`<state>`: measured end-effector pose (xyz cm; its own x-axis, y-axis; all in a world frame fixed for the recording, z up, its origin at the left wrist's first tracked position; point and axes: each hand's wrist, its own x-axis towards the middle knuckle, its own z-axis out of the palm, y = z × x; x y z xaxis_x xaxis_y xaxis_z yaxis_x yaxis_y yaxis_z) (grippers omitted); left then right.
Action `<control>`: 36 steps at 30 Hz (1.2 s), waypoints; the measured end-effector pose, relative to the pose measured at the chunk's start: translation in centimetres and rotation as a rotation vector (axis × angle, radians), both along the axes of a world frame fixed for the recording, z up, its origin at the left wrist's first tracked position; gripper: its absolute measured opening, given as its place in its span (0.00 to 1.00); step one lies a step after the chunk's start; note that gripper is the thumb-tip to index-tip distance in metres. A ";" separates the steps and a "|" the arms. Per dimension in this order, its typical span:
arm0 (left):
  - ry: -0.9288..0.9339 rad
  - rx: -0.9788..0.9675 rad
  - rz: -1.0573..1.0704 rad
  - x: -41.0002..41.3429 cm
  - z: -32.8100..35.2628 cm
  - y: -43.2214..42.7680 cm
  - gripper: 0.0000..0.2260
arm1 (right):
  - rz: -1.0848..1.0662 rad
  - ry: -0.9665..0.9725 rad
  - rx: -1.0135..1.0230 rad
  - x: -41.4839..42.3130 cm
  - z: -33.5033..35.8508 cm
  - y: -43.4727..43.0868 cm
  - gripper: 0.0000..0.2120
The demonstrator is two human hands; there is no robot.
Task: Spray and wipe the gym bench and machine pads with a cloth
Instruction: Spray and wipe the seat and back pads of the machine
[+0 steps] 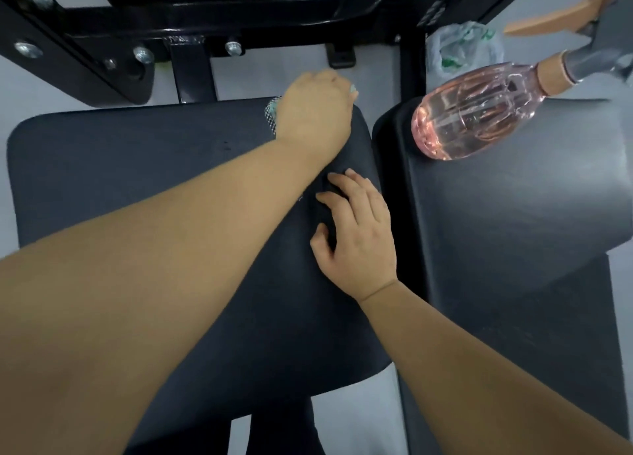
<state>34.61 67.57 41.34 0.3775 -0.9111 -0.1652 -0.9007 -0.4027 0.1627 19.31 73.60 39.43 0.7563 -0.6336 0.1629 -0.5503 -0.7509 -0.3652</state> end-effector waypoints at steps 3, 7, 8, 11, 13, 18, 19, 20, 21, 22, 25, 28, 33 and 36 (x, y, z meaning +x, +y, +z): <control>-0.020 0.025 -0.141 -1.4 0.4 -1.3 0.14 | -0.018 -0.040 0.020 -0.1 -0.1 0.1 0.15; -0.026 0.095 -0.460 -3.7 0.8 -2.0 0.14 | -0.031 -0.092 0.021 -0.1 -0.3 0.1 0.13; -0.007 0.086 -0.500 -3.6 0.9 -1.7 0.14 | -0.035 -0.117 0.039 -0.2 -0.4 0.0 0.12; 0.101 0.021 -0.503 -3.0 1.1 -0.5 0.18 | -0.020 -0.185 0.064 -0.5 0.0 0.0 0.09; 0.220 0.020 -0.480 -2.6 1.0 0.6 0.19 | 0.015 -0.228 0.086 -0.8 0.3 0.0 0.07; 0.435 -0.034 -0.275 -3.5 1.1 2.4 0.17 | -0.264 -0.445 0.321 -3.8 1.4 0.2 0.12; 0.539 -0.054 -0.193 -3.7 1.3 2.4 0.16 | -0.346 -0.474 0.383 -4.1 1.7 -0.1 0.15; 0.688 -0.067 -0.093 -3.7 1.7 2.4 0.14 | -0.413 -0.483 0.454 -3.9 2.3 -0.5 0.18; 0.840 -0.072 0.006 -3.8 2.1 2.2 0.11 | -0.464 -0.484 0.520 -3.4 2.9 -1.1 0.20; 0.963 -0.073 0.104 -3.8 2.6 2.2 0.08 | -0.502 -0.474 0.583 -2.6 3.7 -1.7 0.22; 1.226 -0.064 0.324 -4.3 4.1 2.1 0.12 | -0.551 -0.393 0.727 1.1 4.6 -4.0 0.25; 1.460 -0.275 0.599 -4.2 5.3 3.0 0.16 | -0.557 -0.233 0.739 4.2 3.5 -5.2 0.29; 0.549 -0.188 0.486 -2.7 4.5 8.8 0.16 | -0.448 0.014 0.459 3.5 2.0 -4.5 0.25; 0.444 0.065 0.444 -5.3 3.6 13.4 0.26 | -0.470 -0.073 0.513 1.7 2.3 -3.4 0.26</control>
